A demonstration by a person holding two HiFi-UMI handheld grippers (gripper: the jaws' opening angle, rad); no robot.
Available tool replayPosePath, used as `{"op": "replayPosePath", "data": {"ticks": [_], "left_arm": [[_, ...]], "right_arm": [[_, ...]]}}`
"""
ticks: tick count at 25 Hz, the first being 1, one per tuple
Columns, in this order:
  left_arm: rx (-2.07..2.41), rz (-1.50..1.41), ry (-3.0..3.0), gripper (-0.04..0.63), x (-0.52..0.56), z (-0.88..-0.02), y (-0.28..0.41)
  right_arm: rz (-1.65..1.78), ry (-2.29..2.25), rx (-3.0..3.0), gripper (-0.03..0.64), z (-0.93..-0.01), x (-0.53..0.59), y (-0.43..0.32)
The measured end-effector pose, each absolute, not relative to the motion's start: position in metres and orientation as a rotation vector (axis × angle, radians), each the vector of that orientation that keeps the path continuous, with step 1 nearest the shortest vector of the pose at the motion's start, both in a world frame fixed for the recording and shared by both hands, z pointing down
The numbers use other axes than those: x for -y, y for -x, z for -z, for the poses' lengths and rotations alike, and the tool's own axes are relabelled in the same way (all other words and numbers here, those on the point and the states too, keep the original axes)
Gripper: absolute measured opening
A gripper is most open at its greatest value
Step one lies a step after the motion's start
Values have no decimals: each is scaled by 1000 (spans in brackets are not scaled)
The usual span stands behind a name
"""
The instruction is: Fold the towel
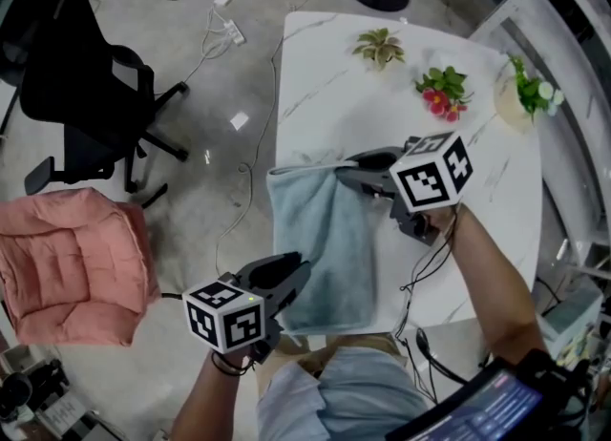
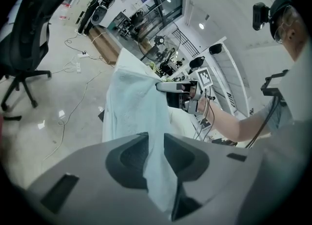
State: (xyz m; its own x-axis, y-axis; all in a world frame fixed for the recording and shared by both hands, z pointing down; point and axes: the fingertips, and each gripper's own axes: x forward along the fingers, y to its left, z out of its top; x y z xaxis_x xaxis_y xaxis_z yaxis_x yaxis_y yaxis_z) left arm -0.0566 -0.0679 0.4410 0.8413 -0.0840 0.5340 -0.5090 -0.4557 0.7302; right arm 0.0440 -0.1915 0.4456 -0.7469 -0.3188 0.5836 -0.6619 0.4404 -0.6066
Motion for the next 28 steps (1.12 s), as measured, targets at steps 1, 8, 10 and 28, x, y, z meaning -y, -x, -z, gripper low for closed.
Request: {"op": "replayPosePath", "data": {"ticks": [1, 8, 10, 28], "left_arm": [[448, -522, -2010, 97, 68, -437, 57], [395, -442, -1991, 75, 52, -419, 51], [372, -443, -1955, 61, 48, -429, 48], [499, -418, -1800, 55, 75, -465, 62]], "right_arm": [[-1225, -822, 2316, 81, -445, 191, -44], [-1199, -809, 2309, 84, -447, 190, -43], [-1196, -799, 2322, 84, -445, 189, -41], [-1077, -615, 2540, 87, -405, 171, -22]]}}
